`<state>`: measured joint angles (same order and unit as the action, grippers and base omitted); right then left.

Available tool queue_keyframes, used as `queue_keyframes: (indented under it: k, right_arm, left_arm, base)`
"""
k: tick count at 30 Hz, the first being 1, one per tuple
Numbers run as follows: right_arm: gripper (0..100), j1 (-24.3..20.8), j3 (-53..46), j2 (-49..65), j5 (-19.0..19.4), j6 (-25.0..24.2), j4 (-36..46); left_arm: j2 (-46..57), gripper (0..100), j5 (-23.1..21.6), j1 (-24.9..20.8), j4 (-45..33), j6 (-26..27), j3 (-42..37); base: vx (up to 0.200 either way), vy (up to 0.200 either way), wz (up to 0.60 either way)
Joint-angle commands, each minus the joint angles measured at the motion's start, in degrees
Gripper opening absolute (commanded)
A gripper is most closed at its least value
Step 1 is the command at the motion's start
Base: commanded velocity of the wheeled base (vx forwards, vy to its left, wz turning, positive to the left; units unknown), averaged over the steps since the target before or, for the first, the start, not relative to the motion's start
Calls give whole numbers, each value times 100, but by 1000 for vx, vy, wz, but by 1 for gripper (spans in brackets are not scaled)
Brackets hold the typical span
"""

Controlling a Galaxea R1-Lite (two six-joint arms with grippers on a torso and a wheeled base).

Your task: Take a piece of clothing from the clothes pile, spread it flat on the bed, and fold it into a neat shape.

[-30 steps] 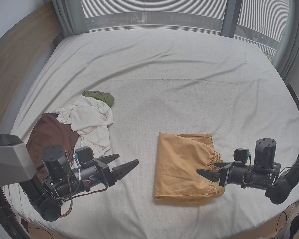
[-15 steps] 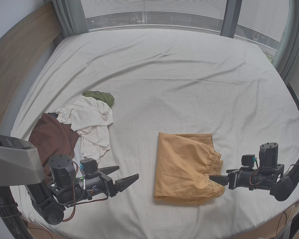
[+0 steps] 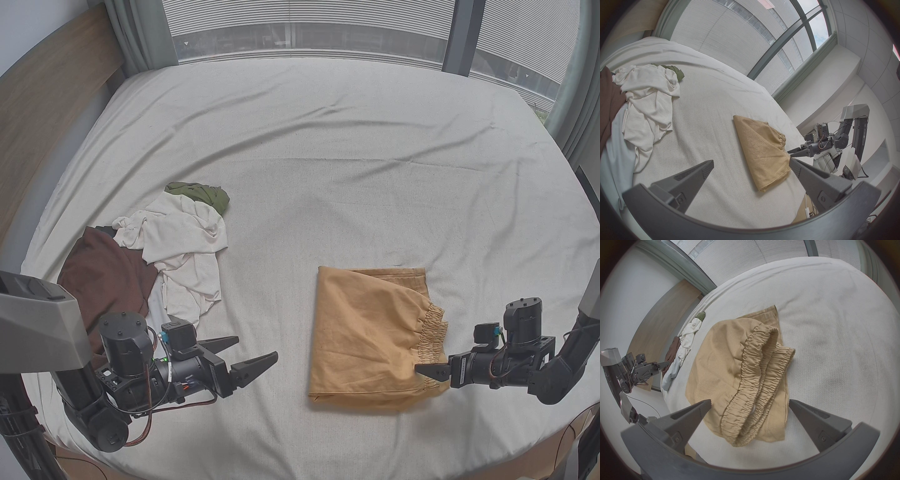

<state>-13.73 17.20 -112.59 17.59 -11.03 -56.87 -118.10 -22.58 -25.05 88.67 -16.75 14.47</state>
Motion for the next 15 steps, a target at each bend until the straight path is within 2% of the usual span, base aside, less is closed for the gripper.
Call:
queue_keyframes:
  k: [1, 15]
  right_arm:
    - [100, 72, 3, -421, 34, -4, -131]
    - [100, 63, 82, -571, 948, -180, -149]
  left_arm:
    - [-20, 100, -1, -26, 1, -4, 3]
    - [7, 100, -10, -35, 1, 5, -6]
  base:
    - [0, 0, 0]
    - [0, 0, 0]
